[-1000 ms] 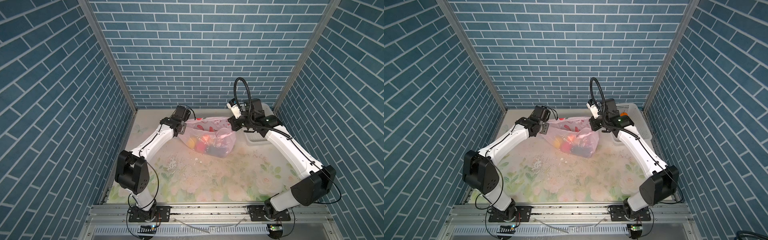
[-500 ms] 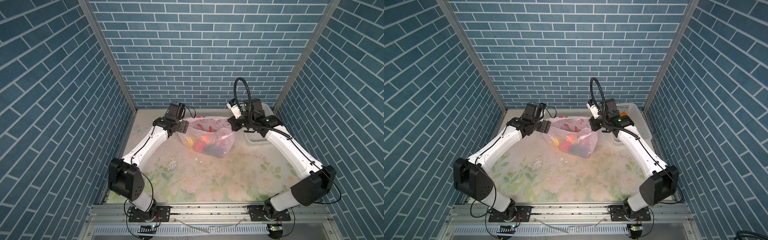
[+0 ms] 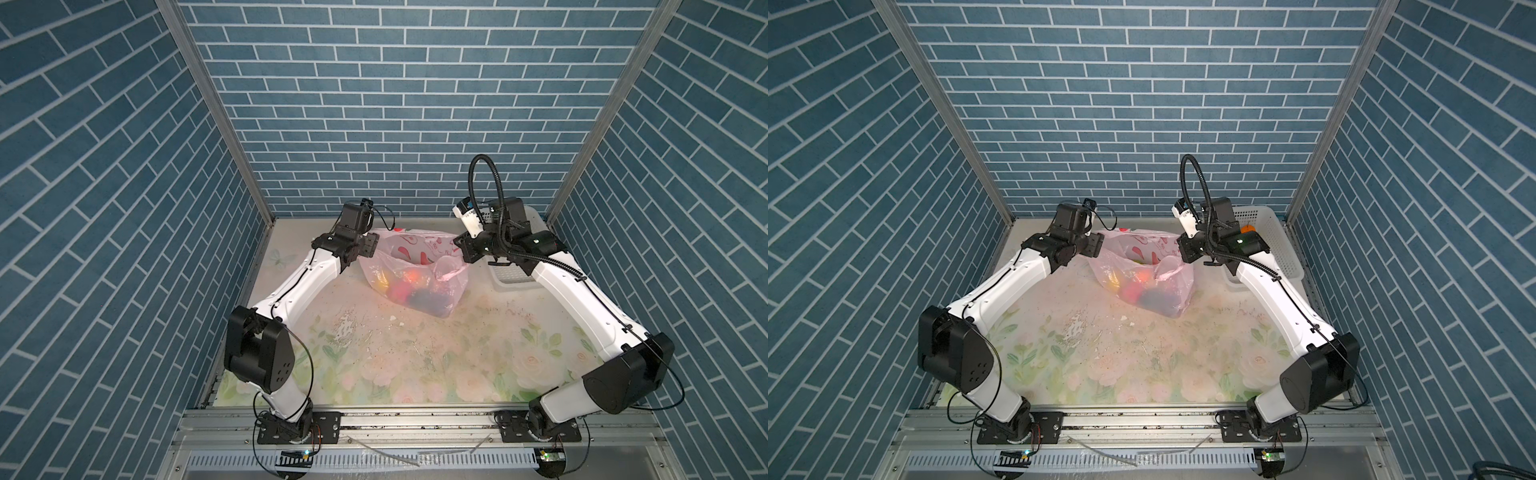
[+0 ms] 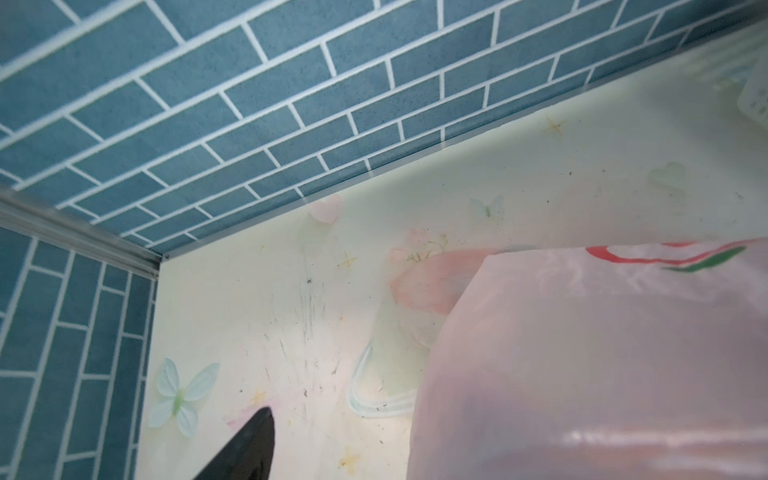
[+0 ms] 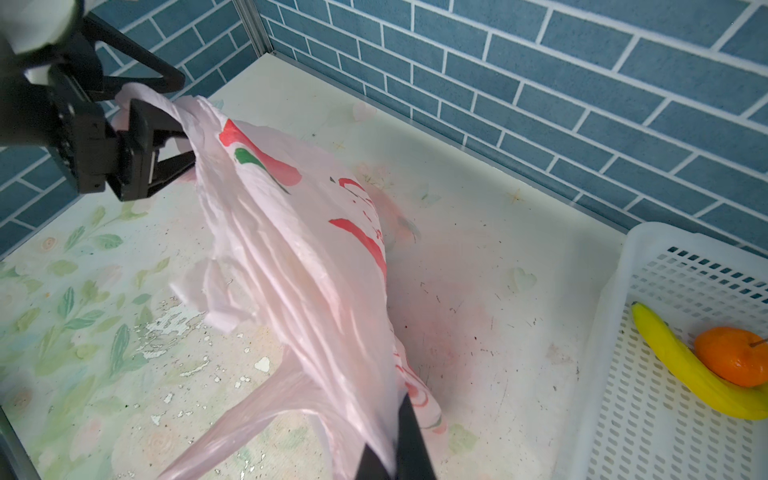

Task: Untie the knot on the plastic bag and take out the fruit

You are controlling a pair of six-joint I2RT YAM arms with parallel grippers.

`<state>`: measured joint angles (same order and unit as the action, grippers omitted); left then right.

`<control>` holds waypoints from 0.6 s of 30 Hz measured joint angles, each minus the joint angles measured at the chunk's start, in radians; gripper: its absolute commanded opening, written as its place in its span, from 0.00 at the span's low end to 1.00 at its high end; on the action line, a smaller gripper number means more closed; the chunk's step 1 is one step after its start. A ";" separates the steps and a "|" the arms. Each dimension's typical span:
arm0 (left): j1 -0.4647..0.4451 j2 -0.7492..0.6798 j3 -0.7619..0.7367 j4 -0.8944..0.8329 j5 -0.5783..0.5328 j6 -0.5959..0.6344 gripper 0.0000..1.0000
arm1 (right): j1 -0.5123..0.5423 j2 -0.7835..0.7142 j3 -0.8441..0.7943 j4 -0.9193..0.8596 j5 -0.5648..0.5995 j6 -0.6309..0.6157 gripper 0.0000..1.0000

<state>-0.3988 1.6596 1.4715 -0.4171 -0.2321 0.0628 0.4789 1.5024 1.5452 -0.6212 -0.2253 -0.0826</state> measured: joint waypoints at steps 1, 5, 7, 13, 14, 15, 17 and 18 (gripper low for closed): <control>0.000 0.002 0.000 0.010 0.006 0.000 0.49 | 0.000 0.000 -0.001 0.000 0.000 0.000 0.00; 0.000 0.003 0.000 0.039 0.061 0.018 0.19 | 0.000 0.000 -0.005 0.001 0.002 0.000 0.00; 0.000 0.003 0.000 0.043 0.090 0.022 0.06 | -0.001 0.000 -0.005 0.001 0.003 -0.001 0.00; 0.002 -0.010 0.002 0.007 0.177 0.042 0.00 | -0.027 0.022 -0.003 0.009 0.003 -0.011 0.00; 0.002 -0.016 0.002 -0.004 0.192 0.043 0.00 | -0.035 0.029 -0.002 0.008 0.003 -0.016 0.00; 0.004 -0.026 0.002 -0.017 0.208 0.043 0.00 | -0.043 0.040 0.002 0.008 0.003 -0.021 0.00; 0.008 -0.053 0.002 -0.045 0.244 0.043 0.00 | -0.061 0.071 0.020 0.006 0.005 -0.031 0.00; 0.010 -0.074 -0.001 -0.058 0.268 0.043 0.00 | -0.071 0.090 0.035 0.006 0.005 -0.033 0.00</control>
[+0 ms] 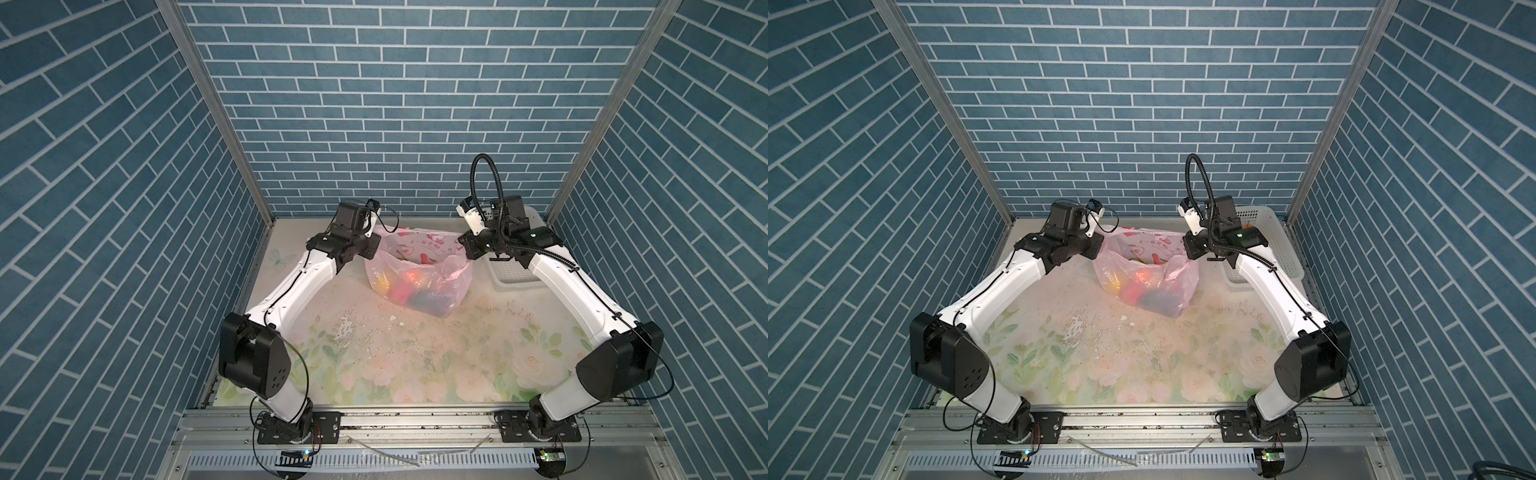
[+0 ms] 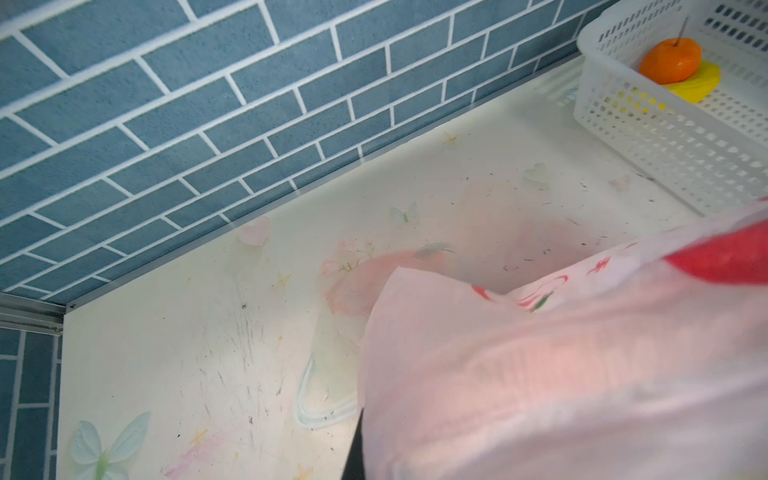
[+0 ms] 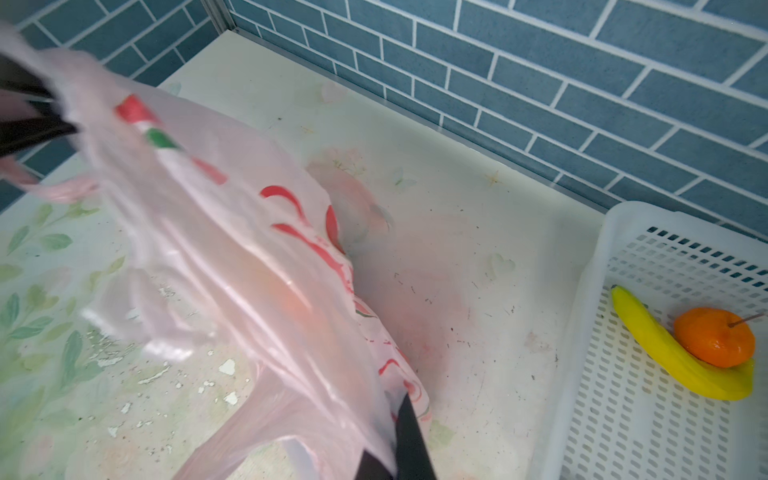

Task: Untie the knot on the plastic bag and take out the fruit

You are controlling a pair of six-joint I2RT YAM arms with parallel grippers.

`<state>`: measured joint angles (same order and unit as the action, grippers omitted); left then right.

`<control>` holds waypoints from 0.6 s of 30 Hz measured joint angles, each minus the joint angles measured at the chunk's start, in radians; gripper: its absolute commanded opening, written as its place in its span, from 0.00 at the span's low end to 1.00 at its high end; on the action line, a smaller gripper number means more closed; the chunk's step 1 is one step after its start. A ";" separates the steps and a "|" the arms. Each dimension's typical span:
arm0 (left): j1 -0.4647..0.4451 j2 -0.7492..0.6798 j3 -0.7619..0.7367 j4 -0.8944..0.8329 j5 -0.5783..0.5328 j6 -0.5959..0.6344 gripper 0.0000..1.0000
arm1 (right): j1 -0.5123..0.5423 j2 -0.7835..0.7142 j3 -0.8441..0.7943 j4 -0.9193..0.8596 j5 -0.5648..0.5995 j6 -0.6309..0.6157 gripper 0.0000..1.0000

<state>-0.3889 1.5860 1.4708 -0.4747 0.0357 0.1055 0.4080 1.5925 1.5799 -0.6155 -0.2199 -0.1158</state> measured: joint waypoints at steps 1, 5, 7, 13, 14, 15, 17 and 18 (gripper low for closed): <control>0.002 -0.020 -0.004 -0.010 0.022 0.000 0.00 | -0.008 0.016 0.013 0.000 0.000 -0.005 0.00; 0.001 -0.109 -0.035 -0.045 0.131 -0.009 0.00 | -0.027 0.087 0.092 -0.002 -0.010 -0.024 0.00; 0.002 -0.149 -0.060 -0.049 0.185 -0.022 0.00 | -0.028 0.109 0.124 -0.003 -0.020 -0.025 0.00; 0.002 -0.219 -0.141 -0.043 0.292 -0.088 0.00 | -0.029 0.177 0.228 -0.074 -0.067 -0.041 0.48; 0.003 -0.219 -0.150 -0.043 0.304 -0.100 0.00 | -0.030 0.187 0.249 -0.098 -0.079 -0.046 0.54; 0.003 -0.219 -0.158 -0.041 0.310 -0.111 0.00 | -0.030 0.193 0.270 -0.124 -0.093 -0.046 0.57; 0.003 -0.219 -0.170 -0.042 0.322 -0.130 0.00 | -0.029 0.192 0.308 -0.179 -0.135 -0.039 0.62; 0.003 -0.219 -0.170 -0.043 0.324 -0.137 0.00 | -0.027 0.185 0.317 -0.192 -0.150 -0.034 0.63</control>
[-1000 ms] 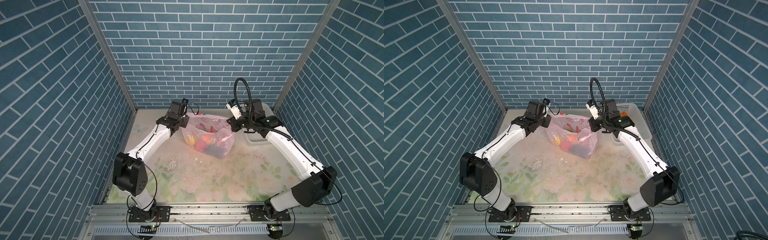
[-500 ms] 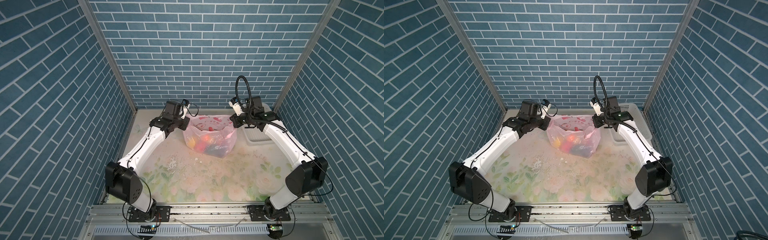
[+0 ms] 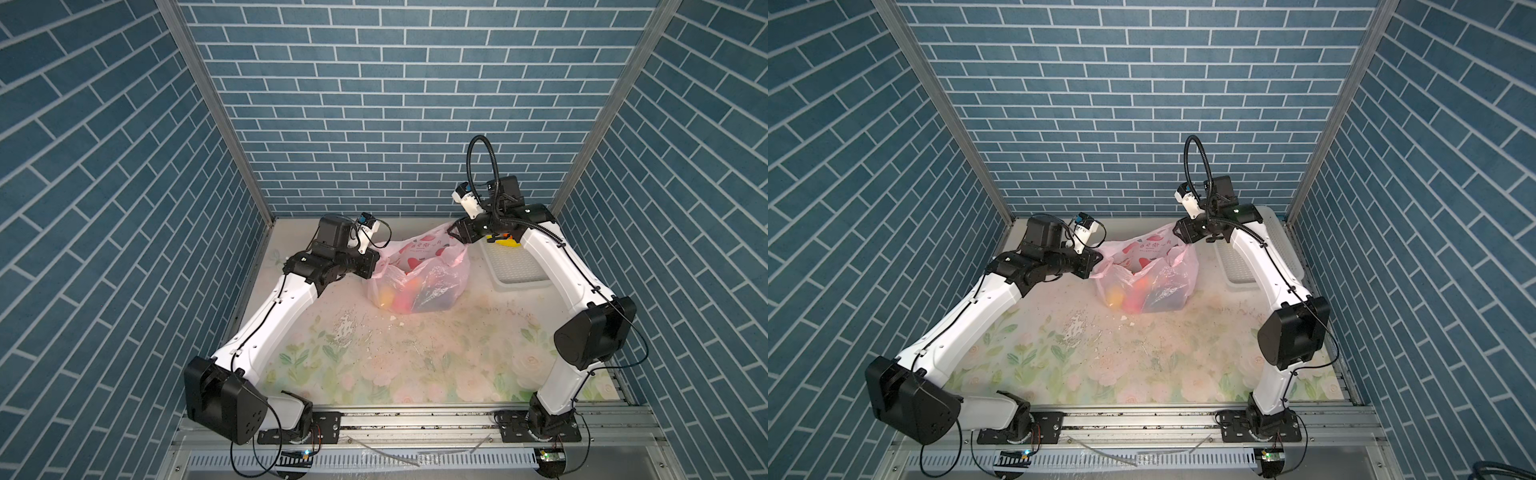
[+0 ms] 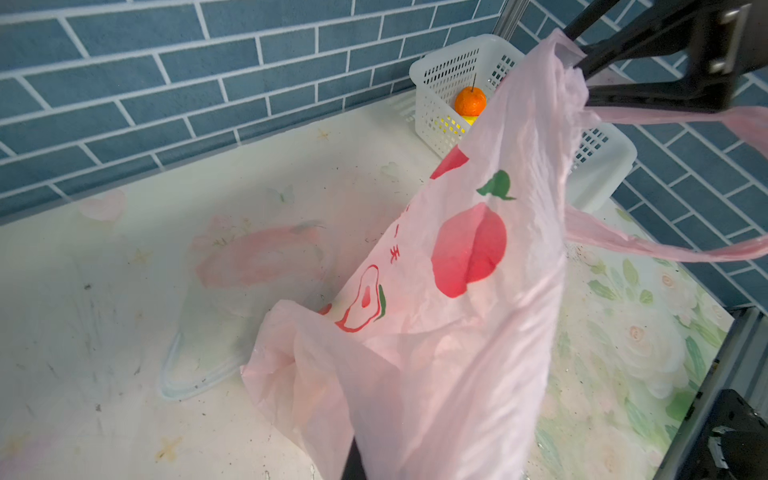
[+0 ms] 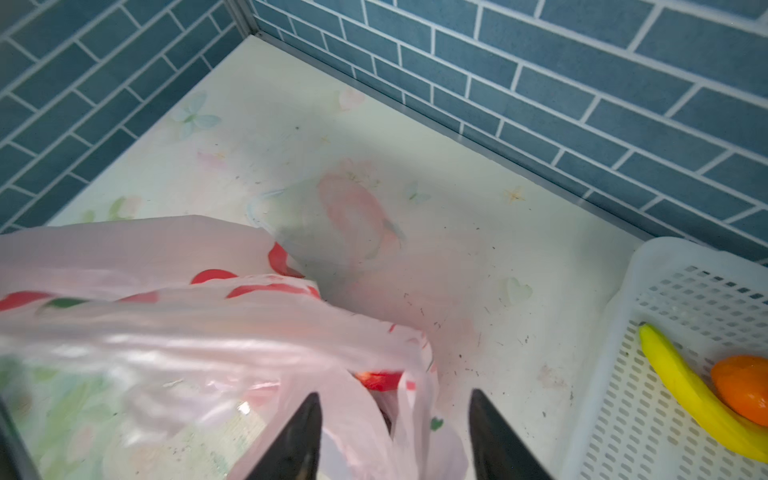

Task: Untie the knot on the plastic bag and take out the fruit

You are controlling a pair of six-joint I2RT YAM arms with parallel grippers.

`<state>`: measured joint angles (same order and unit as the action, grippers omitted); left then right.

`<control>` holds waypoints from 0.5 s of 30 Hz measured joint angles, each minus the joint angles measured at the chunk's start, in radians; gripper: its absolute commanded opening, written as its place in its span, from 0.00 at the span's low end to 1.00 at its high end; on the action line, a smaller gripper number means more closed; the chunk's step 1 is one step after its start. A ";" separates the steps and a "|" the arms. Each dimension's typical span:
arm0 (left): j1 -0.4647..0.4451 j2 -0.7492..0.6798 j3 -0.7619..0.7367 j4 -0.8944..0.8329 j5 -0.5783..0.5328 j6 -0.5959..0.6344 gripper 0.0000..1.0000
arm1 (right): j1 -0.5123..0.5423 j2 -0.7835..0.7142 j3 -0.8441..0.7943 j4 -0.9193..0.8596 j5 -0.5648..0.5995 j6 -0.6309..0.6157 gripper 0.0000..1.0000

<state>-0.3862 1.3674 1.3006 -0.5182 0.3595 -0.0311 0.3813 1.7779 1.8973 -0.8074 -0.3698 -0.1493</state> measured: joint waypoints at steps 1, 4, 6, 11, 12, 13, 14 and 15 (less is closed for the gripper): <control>0.000 0.000 0.000 0.002 0.002 -0.005 0.00 | 0.003 -0.012 0.006 -0.015 -0.013 0.006 0.64; 0.000 0.000 0.002 0.001 0.002 -0.013 0.00 | 0.037 -0.058 0.006 -0.061 -0.031 0.020 0.65; 0.000 0.001 0.005 -0.002 0.001 -0.016 0.00 | 0.077 -0.089 0.006 -0.086 -0.035 0.022 0.65; 0.000 0.008 0.035 -0.010 0.001 -0.026 0.00 | 0.190 -0.140 0.005 -0.112 -0.044 0.042 0.64; 0.000 0.008 0.039 -0.010 0.001 -0.029 0.00 | 0.205 -0.144 0.004 -0.112 -0.048 0.048 0.64; 0.000 0.008 0.045 -0.011 0.002 -0.032 0.00 | 0.219 -0.150 0.000 -0.106 -0.055 0.051 0.64; 0.000 0.008 0.049 -0.011 0.002 -0.034 0.00 | 0.228 -0.154 -0.008 -0.100 -0.061 0.060 0.63; 0.000 0.008 0.051 -0.012 0.002 -0.037 0.00 | 0.232 -0.158 -0.018 -0.092 -0.067 0.066 0.63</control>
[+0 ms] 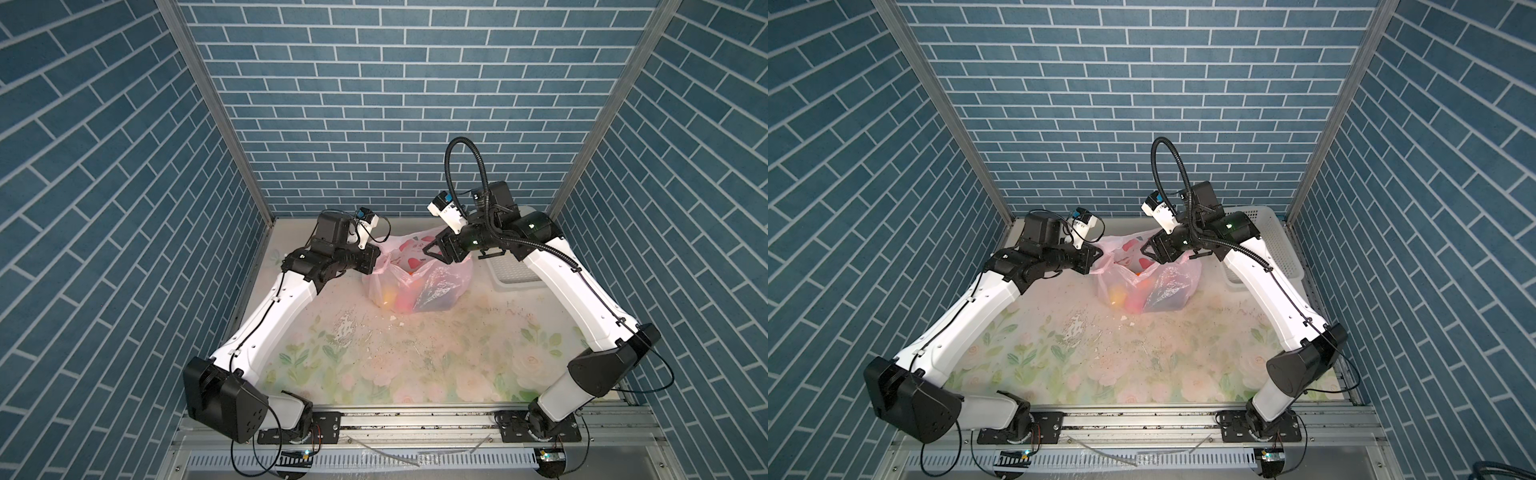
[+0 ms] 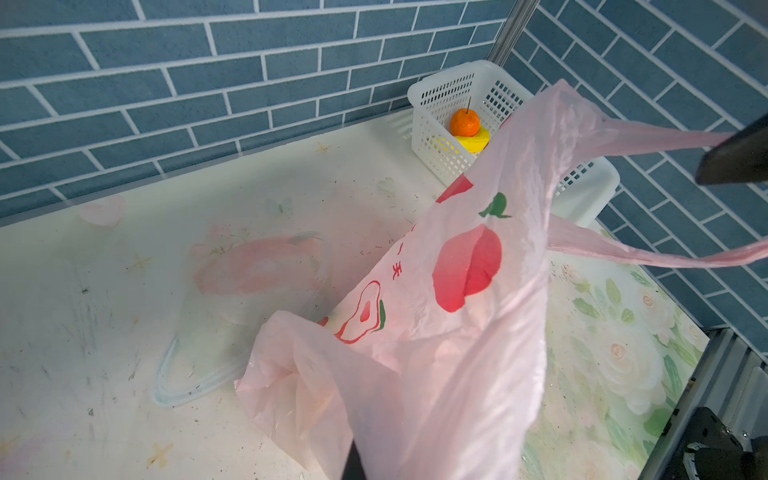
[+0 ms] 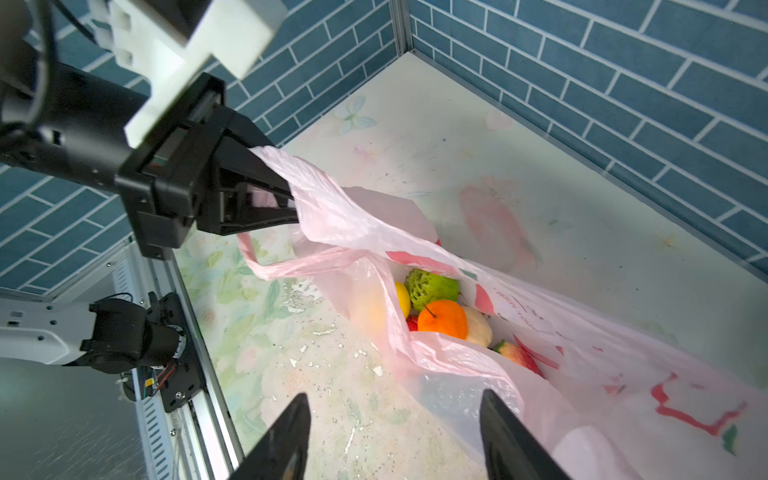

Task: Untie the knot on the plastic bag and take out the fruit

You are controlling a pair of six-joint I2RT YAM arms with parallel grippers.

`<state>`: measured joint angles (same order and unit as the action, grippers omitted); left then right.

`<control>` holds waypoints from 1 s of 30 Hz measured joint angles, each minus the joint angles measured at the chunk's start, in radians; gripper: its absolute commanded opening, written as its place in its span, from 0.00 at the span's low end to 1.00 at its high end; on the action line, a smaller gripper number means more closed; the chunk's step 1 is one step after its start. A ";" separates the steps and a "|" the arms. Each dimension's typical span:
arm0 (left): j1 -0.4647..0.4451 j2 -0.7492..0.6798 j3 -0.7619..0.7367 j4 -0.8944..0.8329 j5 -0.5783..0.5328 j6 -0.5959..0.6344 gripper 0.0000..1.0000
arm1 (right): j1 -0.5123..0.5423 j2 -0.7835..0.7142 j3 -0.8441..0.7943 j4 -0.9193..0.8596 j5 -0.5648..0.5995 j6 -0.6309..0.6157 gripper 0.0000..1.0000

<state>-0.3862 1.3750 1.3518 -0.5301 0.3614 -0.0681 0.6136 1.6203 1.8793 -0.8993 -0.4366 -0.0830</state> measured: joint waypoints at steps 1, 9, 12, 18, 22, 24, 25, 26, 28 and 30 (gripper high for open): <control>0.000 0.000 0.001 -0.001 0.001 -0.003 0.00 | 0.004 0.000 -0.011 0.009 -0.005 0.002 0.62; 0.000 0.006 0.002 -0.024 0.008 -0.023 0.00 | 0.040 0.045 -0.219 0.216 -0.008 0.042 0.58; 0.000 0.013 0.002 -0.026 0.015 -0.034 0.00 | 0.053 0.074 -0.308 0.302 -0.028 0.062 0.62; 0.000 0.018 0.002 -0.024 0.029 -0.056 0.00 | 0.077 0.137 -0.349 0.423 -0.050 0.068 0.63; 0.000 0.021 -0.001 -0.011 0.042 -0.072 0.00 | 0.085 0.175 -0.356 0.510 -0.052 0.068 0.60; 0.000 0.024 -0.005 -0.008 0.043 -0.077 0.00 | 0.087 0.192 -0.365 0.540 -0.057 0.069 0.53; 0.000 0.024 -0.006 -0.007 0.043 -0.078 0.00 | 0.087 0.198 -0.370 0.548 -0.065 0.068 0.50; 0.001 0.024 -0.009 -0.006 0.042 -0.079 0.00 | 0.089 0.201 -0.379 0.555 -0.081 0.072 0.48; 0.003 0.024 -0.011 -0.003 0.035 -0.082 0.00 | 0.090 0.200 -0.404 0.565 -0.117 0.079 0.46; 0.006 0.024 -0.014 0.002 0.024 -0.086 0.00 | 0.100 0.190 -0.440 0.573 -0.156 0.080 0.46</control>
<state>-0.3801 1.3991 1.3373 -0.5285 0.3859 -0.1543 0.7132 1.8107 1.4395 -0.3260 -0.5930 -0.0032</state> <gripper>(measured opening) 0.044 0.460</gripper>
